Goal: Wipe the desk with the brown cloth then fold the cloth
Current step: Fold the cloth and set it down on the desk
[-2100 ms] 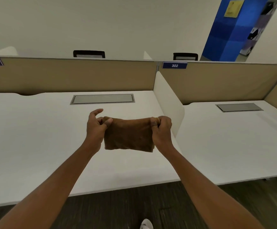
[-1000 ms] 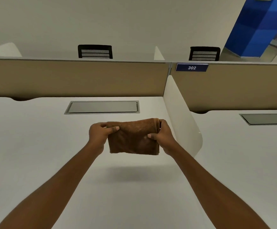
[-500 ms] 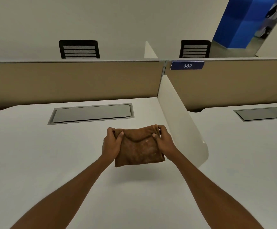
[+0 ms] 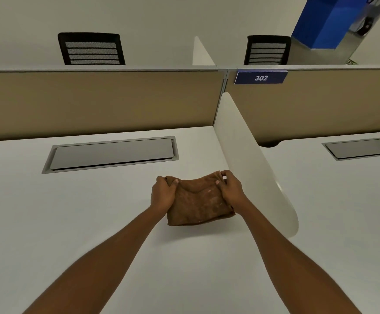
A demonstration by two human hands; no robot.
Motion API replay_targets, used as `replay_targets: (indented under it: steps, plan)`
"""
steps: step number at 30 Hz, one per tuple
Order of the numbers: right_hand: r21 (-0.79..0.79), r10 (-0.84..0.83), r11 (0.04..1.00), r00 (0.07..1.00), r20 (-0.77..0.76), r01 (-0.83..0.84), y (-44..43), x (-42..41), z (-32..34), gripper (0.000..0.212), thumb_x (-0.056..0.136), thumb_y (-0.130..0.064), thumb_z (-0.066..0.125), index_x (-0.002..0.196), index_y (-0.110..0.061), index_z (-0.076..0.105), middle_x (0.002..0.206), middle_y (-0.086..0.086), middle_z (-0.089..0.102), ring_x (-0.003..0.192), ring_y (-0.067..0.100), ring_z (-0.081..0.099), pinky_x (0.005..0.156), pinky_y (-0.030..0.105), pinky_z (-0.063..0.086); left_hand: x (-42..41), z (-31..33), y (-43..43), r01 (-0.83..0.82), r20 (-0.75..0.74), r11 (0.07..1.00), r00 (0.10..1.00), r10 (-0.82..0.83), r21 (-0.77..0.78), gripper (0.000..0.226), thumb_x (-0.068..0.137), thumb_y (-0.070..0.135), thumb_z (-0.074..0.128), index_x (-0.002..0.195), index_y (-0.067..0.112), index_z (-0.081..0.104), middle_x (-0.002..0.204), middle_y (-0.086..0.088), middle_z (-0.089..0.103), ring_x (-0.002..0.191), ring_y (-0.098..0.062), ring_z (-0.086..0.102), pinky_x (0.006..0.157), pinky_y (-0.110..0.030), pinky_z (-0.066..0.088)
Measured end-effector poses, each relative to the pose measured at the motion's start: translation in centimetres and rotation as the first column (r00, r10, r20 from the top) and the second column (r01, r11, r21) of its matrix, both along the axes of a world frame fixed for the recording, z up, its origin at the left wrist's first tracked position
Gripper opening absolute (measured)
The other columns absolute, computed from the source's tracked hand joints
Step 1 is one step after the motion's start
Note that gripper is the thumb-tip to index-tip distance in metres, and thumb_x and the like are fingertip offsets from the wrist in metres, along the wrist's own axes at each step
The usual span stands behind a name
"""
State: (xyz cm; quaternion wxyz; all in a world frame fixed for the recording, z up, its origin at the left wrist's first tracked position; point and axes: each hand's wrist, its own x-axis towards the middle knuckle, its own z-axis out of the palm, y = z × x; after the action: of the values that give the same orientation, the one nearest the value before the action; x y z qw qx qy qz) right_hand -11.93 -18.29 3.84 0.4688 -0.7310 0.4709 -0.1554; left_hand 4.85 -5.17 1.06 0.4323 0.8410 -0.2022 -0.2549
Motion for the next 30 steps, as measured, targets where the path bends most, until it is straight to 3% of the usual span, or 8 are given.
replay_targets:
  steps: [8,12,14,17,19,22,25,30]
  plan:
    - [0.037,0.051,0.998,0.986,-0.158,-0.046,-1.3,0.4,-2.6,0.027,0.099,-0.015,0.047,0.126,-0.012,0.049,0.116,0.013,0.062,0.105,0.029,0.06,0.093,0.04,0.049,0.5,-2.1,-0.9,0.125,-0.031,0.984,0.992,-0.122,0.131,0.041,0.087,0.039,0.064,0.11,0.013,0.042,0.097,0.001,0.054,0.087,-0.021,0.056,0.082,-0.04,0.053]
    - [-0.026,0.071,0.996,0.951,-0.302,-0.082,-1.3,0.5,-4.1,0.037,0.098,-0.02,0.051,0.132,-0.009,0.041,0.125,0.016,0.057,0.109,0.032,0.058,0.088,0.035,0.046,0.7,-2.5,-0.3,0.193,-0.024,0.957,0.981,-0.193,0.215,0.05,0.078,0.035,0.073,0.105,0.018,0.034,0.094,0.001,0.054,0.082,-0.018,0.058,0.077,-0.04,0.055]
    - [-0.091,0.04,0.992,0.91,-0.413,-0.085,-0.8,0.9,-4.5,0.053,0.094,-0.031,0.055,0.137,-0.01,0.032,0.131,0.017,0.049,0.111,0.035,0.057,0.089,0.043,0.047,0.8,-2.6,0.2,0.208,-0.009,0.943,0.977,-0.213,0.258,0.055,0.076,0.033,0.075,0.106,0.018,0.031,0.094,-0.001,0.056,0.078,-0.019,0.059,0.074,-0.042,0.057]
    - [-0.328,-0.052,0.932,0.836,-0.546,-0.157,0.9,1.0,-4.7,0.08,0.083,-0.051,0.059,0.146,-0.024,0.02,0.135,0.017,0.04,0.117,0.037,0.048,0.084,0.049,0.049,0.9,-2.5,1.0,0.198,0.085,0.935,0.969,-0.232,0.293,0.071,0.074,0.043,0.076,0.122,0.014,0.032,0.108,-0.007,0.06,0.085,-0.024,0.063,0.075,-0.039,0.055]
    - [-0.491,-0.058,0.823,0.819,-0.571,-0.285,2.0,0.9,-5.1,0.075,0.078,-0.059,0.057,0.143,-0.035,0.03,0.137,0.018,0.04,0.124,0.04,0.039,0.092,0.055,0.046,0.9,-2.8,1.9,0.193,0.322,0.924,0.897,-0.302,0.33,0.075,0.079,0.053,0.066,0.134,0.014,0.032,0.121,-0.009,0.056,0.094,-0.029,0.064,0.076,-0.039,0.052]
    - [-0.549,-0.002,0.74,0.815,-0.579,-0.388,3.0,0.5,-5.9,0.063,0.081,-0.066,0.045,0.137,-0.037,0.043,0.14,0.019,0.041,0.129,0.041,0.034,0.104,0.055,0.036,0.5,-3.6,2.8,0.278,0.623,0.858,0.596,-0.507,0.433,0.063,0.084,0.059,0.046,0.132,0.019,0.042,0.126,-0.013,0.054,0.103,-0.032,0.058,0.078,-0.04,0.05]
    - [-0.485,0.077,0.747,0.785,-0.614,-0.454,3.5,0.2,-6.8,0.062,0.086,-0.067,0.032,0.138,-0.035,0.042,0.146,0.021,0.037,0.13,0.039,0.035,0.108,0.052,0.031,-0.2,-4.5,3.0,0.354,0.592,0.749,0.461,-0.661,0.561,0.066,0.087,0.062,0.028,0.138,0.021,0.037,0.144,-0.012,0.042,0.125,-0.035,0.042,0.091,-0.043,0.045]
    - [-0.388,0.162,0.759,0.73,-0.664,-0.522,3.3,-0.1,-6.9,0.068,0.09,-0.068,0.02,0.148,-0.032,0.028,0.156,0.023,0.019,0.14,0.04,0.021,0.112,0.056,0.023,-0.9,-5.2,3.6,0.354,0.517,0.674,0.444,-0.731,0.648,0.076,0.091,0.063,0.012,0.149,0.016,0.022,0.158,-0.012,0.02,0.137,-0.035,0.032,0.103,-0.048,0.035]
